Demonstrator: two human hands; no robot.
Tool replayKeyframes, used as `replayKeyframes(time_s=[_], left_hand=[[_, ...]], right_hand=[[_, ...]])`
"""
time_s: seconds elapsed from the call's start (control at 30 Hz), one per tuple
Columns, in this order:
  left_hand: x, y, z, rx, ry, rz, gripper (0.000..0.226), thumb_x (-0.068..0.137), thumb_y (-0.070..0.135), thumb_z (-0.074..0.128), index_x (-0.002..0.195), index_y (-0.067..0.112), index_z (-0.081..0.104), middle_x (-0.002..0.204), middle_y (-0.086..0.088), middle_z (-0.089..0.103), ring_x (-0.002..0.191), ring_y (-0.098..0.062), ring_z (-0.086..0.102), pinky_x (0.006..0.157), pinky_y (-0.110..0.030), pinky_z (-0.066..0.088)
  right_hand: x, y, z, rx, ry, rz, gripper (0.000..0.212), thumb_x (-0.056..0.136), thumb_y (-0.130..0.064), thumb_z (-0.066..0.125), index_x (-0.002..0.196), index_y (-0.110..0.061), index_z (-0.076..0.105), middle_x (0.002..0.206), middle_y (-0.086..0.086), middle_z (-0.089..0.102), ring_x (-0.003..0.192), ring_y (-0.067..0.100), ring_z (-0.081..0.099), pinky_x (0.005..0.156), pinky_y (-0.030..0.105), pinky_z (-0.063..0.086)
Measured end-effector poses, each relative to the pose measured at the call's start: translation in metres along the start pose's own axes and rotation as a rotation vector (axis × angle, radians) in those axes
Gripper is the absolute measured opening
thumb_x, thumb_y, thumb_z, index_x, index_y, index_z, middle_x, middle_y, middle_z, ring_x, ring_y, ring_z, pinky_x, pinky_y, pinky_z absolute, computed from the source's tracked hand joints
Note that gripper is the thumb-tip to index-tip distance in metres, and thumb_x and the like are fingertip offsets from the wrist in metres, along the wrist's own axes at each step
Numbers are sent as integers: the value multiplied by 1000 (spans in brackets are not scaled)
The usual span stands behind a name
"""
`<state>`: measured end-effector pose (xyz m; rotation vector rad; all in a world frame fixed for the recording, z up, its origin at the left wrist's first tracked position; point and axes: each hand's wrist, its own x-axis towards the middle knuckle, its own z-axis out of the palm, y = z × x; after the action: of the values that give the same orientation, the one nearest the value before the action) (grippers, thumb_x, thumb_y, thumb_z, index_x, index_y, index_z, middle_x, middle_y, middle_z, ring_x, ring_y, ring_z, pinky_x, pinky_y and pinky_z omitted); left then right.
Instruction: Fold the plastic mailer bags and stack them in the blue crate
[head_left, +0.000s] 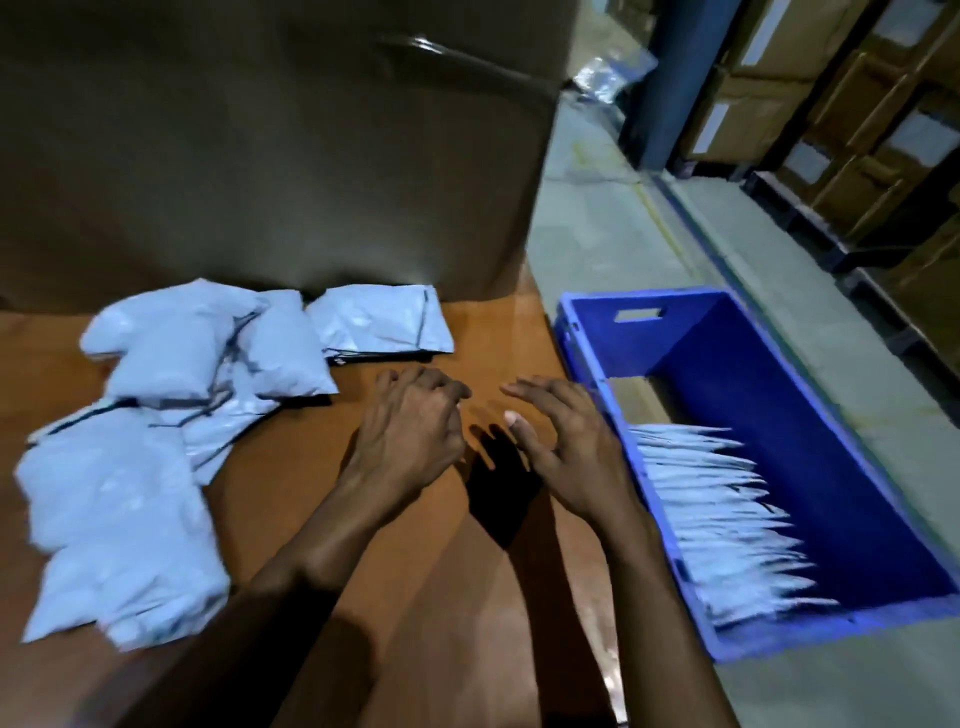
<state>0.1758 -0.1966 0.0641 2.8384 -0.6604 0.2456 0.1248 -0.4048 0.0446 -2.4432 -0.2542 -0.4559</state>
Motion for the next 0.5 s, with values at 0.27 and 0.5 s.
replayKeyframes(time_s=[0.27,0.5], left_hand=[[-8,-130,6,-41,186,-193,34,80,13,60,109,17,78,108,-8,72,109,-33,61,89,-47,46],[13,-170,21,-84,163,-324,50,82,28,37,114,18,75,132,-12,65,126,-34,55,95,-52,41]], right_hand=[[72,-75,116,91,104,85,30,102,-34,64,131,-27,71,130,-7,66,124,12,56,99,35,52],[120,-102,192,109,-44,187,32,98,-28,67,130,-31,70,127,-11,65,123,15,57,97,34,52]])
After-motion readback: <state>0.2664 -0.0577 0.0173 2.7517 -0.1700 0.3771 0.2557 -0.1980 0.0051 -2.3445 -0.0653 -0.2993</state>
